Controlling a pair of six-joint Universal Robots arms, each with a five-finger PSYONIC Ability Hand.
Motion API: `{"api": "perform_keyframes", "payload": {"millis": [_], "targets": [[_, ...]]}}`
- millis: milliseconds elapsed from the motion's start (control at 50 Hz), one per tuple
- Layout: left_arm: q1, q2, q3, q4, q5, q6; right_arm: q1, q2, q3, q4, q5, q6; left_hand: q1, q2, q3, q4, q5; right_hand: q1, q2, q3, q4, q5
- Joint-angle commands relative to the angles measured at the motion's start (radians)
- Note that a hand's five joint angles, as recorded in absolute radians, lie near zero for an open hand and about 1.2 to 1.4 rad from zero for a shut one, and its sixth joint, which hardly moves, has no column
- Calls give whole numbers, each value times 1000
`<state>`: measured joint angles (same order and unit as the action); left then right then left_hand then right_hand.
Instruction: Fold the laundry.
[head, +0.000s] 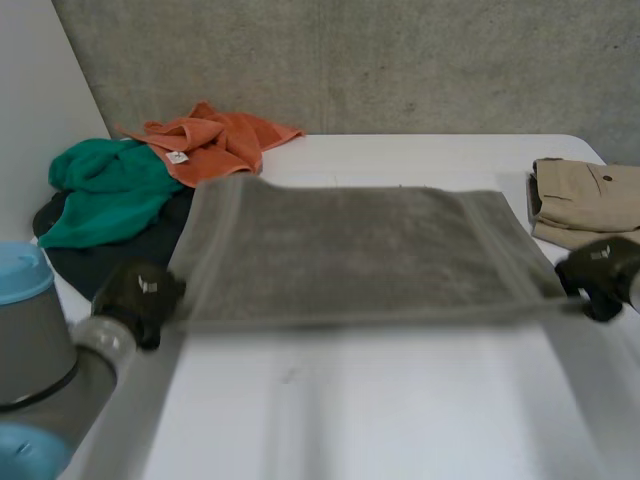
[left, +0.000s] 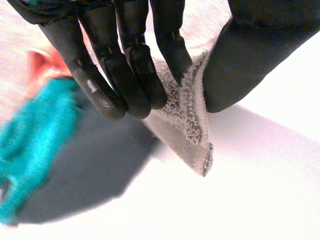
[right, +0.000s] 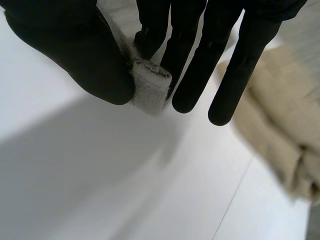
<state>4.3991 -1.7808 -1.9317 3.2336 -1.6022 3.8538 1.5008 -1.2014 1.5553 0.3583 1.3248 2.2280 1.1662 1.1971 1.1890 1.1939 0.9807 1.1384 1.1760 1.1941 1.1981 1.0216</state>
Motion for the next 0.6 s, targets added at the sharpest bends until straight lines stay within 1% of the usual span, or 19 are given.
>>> {"api": "perform_keyframes", "payload": {"millis": [20,60,120,140,180,200,240,260,360,400,420,480,500,600], "targets": [[-59,116,-49,-481,-62,139,-111,-63,37,453,25,-447,230,199,207,202,241,258,220,202,198,200],[-70,118,-39,-521,-67,145,-119,-69,40,438,17,-472,230,199,207,202,241,258,220,202,198,200],[-87,110,16,-471,-59,139,-99,-69,28,349,13,-426,230,199,207,202,241,258,220,202,198,200],[-95,98,49,-418,-58,132,-90,-67,23,303,10,-391,230,199,207,202,241,258,220,202,198,200],[-102,77,89,-367,-58,124,-80,-60,19,257,8,-354,230,199,207,202,241,258,220,202,198,200],[-113,46,133,-303,-56,115,-73,-40,11,205,4,-316,230,199,207,202,241,258,220,202,198,200],[-122,11,180,-235,-58,105,-59,-12,-4,147,-3,-269,230,199,207,202,241,258,220,202,198,200],[-130,-29,229,-168,-61,99,-38,14,-21,89,-3,-221,230,199,207,202,241,258,220,202,198,200],[-139,-153,370,-22,-76,93,4,65,-55,-85,-1,-90,230,199,207,202,241,258,220,202,198,200],[-142,-192,411,-6,-88,93,13,77,-64,-140,1,-48,230,199,207,202,241,258,220,202,198,200],[-148,-228,451,-5,-103,93,22,91,-73,-194,2,-22,230,199,207,202,241,258,220,202,198,200],[-159,-282,513,-1,-122,93,36,118,-92,-260,11,10,230,199,207,202,241,258,220,202,198,200],[-162,-317,555,-3,-133,96,45,135,-104,-298,22,24,230,199,207,202,241,258,220,202,198,200],[-162,-420,683,-11,-173,118,68,180,-147,-380,74,35,230,199,207,202,241,258,220,202,198,200]]}}
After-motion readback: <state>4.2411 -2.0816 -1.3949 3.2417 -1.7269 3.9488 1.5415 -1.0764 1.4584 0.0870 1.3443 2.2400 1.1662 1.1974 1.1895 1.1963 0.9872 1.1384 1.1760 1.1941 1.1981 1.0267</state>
